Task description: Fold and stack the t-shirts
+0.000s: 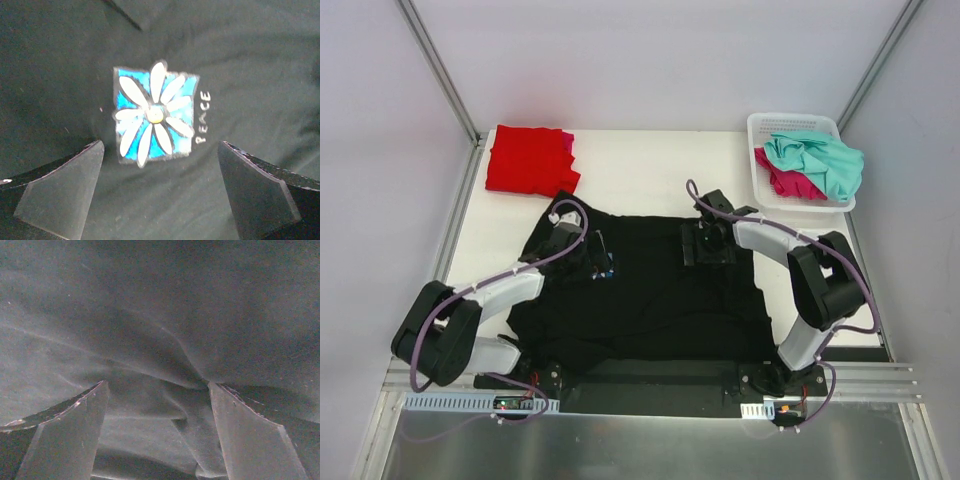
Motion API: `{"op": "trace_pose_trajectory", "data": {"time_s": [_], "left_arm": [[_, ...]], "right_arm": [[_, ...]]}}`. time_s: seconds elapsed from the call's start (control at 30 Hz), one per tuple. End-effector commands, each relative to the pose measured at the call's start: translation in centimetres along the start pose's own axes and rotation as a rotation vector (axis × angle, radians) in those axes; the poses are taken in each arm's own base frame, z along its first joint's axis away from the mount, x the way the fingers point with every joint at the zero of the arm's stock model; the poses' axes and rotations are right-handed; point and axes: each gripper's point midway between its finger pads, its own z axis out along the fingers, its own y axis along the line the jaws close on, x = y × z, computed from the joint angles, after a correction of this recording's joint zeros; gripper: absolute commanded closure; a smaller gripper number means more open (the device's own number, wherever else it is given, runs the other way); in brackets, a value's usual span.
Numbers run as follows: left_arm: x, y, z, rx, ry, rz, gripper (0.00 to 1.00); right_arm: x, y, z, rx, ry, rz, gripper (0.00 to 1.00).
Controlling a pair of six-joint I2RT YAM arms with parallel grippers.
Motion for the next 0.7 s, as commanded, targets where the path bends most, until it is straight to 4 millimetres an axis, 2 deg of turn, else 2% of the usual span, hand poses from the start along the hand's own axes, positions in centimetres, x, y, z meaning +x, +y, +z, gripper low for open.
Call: {"op": "trace_pose_trajectory", "data": {"time_s": [0.0, 0.1, 0.17, 0.23, 0.27, 0.37, 0.43, 0.47, 0.53, 0.57, 0.6, 0.63, 0.67], "left_arm": [[9.1, 4.1, -2.8, -0.164, 0.272, -0.046, 0.01], [10.8, 4.3, -4.1, -0.182, 0.307, -0.046, 0.01], [11.8, 5.5, -4.7, -0.225, 0.32, -0.047, 0.01], [12.3, 5.5, -5.3, -0.22, 0.318, -0.065, 0.01], [13.2, 6.3, -5.7, -0.24, 0.335, -0.068, 0.01], [13.1, 6.2, -6.7, -0.223, 0.314, -0.088, 0.01], [12.2, 5.8, -7.3, -0.223, 0.291, -0.08, 0.01], [10.4, 4.7, -7.6, -0.207, 0.241, -0.072, 0.01], [9.2, 4.2, -8.5, -0.225, 0.231, -0.041, 0.01], [7.7, 2.7, -8.8, -0.201, 0.207, -0.036, 0.01], [7.2, 2.4, -9.2, -0.203, 0.206, -0.023, 0.01], [6.5, 1.7, -9.4, -0.194, 0.198, -0.021, 0.01], [5.4, 0.5, -9.7, -0.169, 0.175, -0.019, 0.01]], "right_arm": [[5.4, -0.4, -0.8, 0.058, 0.13, 0.006, 0.15], [6.9, 0.9, -1.4, 0.054, 0.128, -0.024, 0.15], [8.4, 1.7, -1.5, 0.052, 0.14, -0.025, 0.15], [9.1, 2.4, -1.8, 0.039, 0.131, -0.015, 0.15], [10.0, 2.6, -1.8, 0.04, 0.142, -0.028, 0.15], [10.5, 3.0, -2.1, 0.051, 0.133, -0.044, 0.14], [10.0, 3.0, -2.6, 0.067, 0.115, -0.057, 0.14], [9.8, 3.3, -2.8, 0.063, 0.112, -0.068, 0.14], [8.0, 3.7, -3.6, 0.079, 0.067, -0.078, 0.14], [7.8, 3.9, -4.1, 0.089, 0.068, -0.096, 0.14], [7.0, 3.9, -4.5, 0.106, 0.048, -0.105, 0.14], [5.3, 4.8, -5.4, 0.096, 0.008, -0.113, 0.14], [4.7, 5.0, -5.8, 0.103, -0.002, -0.121, 0.14]]}}
